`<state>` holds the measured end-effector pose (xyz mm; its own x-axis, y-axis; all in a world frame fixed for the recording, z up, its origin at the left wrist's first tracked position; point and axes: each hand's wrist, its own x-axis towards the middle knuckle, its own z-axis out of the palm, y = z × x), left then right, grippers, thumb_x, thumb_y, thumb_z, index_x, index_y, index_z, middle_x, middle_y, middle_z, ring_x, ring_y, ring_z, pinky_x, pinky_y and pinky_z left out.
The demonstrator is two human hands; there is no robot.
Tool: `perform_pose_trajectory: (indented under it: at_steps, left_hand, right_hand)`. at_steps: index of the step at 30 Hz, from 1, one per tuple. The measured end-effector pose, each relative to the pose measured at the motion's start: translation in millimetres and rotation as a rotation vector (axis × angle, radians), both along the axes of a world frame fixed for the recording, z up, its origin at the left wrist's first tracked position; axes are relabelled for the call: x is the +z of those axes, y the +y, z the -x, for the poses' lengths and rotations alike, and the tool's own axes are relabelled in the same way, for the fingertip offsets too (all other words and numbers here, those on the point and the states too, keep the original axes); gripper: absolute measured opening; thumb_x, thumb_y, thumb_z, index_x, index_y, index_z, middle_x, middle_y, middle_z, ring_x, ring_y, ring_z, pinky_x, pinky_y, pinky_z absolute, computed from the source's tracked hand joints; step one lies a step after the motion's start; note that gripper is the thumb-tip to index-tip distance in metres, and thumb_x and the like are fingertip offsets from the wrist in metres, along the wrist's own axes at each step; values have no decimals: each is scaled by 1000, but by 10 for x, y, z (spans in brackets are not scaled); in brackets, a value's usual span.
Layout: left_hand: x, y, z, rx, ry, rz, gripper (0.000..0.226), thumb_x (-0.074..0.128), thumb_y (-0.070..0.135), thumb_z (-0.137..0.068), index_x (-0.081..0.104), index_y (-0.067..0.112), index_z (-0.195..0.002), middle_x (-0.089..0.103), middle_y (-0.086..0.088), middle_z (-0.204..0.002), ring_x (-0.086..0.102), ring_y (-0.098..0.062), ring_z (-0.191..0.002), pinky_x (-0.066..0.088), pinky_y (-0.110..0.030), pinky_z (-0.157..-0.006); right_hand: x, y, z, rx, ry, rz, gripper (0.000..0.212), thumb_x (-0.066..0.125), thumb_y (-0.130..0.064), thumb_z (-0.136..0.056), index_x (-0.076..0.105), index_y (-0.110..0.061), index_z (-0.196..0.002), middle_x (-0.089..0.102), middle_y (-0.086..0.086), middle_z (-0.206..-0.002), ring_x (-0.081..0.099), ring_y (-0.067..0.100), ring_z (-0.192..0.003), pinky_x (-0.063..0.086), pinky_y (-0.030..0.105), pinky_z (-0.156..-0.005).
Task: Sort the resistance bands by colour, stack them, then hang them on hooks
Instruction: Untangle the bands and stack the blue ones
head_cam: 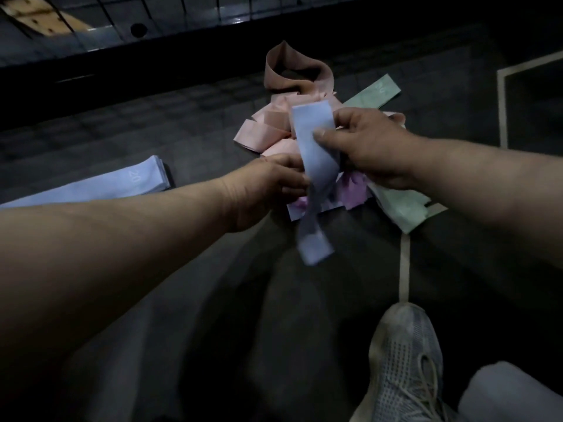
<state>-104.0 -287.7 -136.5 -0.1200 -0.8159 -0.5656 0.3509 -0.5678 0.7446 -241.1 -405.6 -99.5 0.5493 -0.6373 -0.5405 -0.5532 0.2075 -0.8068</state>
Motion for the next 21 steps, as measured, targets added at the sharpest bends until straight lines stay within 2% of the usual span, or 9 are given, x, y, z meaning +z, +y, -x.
perform_pose_trajectory:
  at_steps: [2, 4, 5, 8, 11, 15, 17, 19, 21]
  left_hand:
    - [7, -8, -69, -5, 3, -1, 48, 61, 3, -81, 59, 9, -128, 66, -13, -117, 61, -31, -101, 49, -31, -87]
    - [37, 5, -132, -28, -39, -15, 49, 65, 10, -82, 60, 15, -130, 67, -14, -122, 61, -36, -114, 46, -41, -100]
    - [48, 14, -162, -24, -59, -19, 43, 63, 9, -87, 61, 15, -129, 67, -14, -121, 62, -34, -113, 48, -41, -99]
    - [58, 41, -237, 12, -24, -19, 37, 54, 1, -93, 63, 12, -127, 71, -12, -114, 68, -24, -96, 57, -29, -78]
    - [82, 64, -300, 23, 37, -13, 36, 50, 0, -94, 62, 9, -127, 72, -13, -113, 70, -21, -95, 59, -29, -79]
    - [151, 92, -404, 7, 103, 0, 37, 50, 7, -94, 58, 11, -130, 71, -13, -116, 69, -23, -104, 57, -33, -90]
    - [155, 124, -435, -34, 25, 22, 50, 59, 22, -86, 54, 20, -136, 67, -10, -124, 64, -28, -114, 53, -39, -95]
    - [180, 122, -499, 7, -63, 77, 58, 61, 30, -76, 54, 28, -134, 67, -5, -123, 62, -27, -113, 50, -39, -90]
    - [266, 67, -633, 142, -67, 134, 45, 61, 33, -79, 61, 25, -124, 69, -3, -114, 63, -23, -104, 46, -38, -86]
  right_hand:
    - [51, 2, -83, -139, -119, -176, 16, 54, -14, -101, 63, -12, -114, 74, 9, -106, 72, 20, -98, 60, 35, -79]
    - [78, 9, -152, -238, -212, -286, 22, 50, -10, -102, 60, -7, -121, 73, 13, -110, 72, 22, -100, 60, 34, -79]
    - [93, 10, -180, -273, -252, -326, 24, 48, -9, -103, 58, -5, -124, 73, 13, -111, 72, 23, -101, 60, 32, -78]
    - [114, 7, -255, -330, -336, -417, 26, 43, -7, -104, 59, -3, -124, 72, 15, -114, 70, 24, -105, 60, 32, -81]
    - [144, -5, -320, -325, -368, -471, 29, 39, -11, -105, 55, -3, -128, 67, 19, -123, 66, 28, -114, 56, 37, -93]
    - [175, 13, -431, -339, -364, -488, 36, 38, -19, -106, 50, -4, -137, 67, 17, -124, 69, 24, -107, 59, 35, -86]
    - [195, 43, -499, -333, -376, -476, 36, 38, -18, -106, 49, -6, -138, 66, 17, -126, 70, 24, -104, 60, 35, -81]
    - [188, 75, -554, -291, -330, -397, 33, 40, -17, -106, 50, -6, -135, 66, 19, -123, 69, 28, -104, 60, 40, -84]
    - [179, 128, -615, -194, -246, -309, 30, 45, -20, -104, 52, -5, -130, 64, 27, -121, 63, 40, -110, 52, 47, -91]
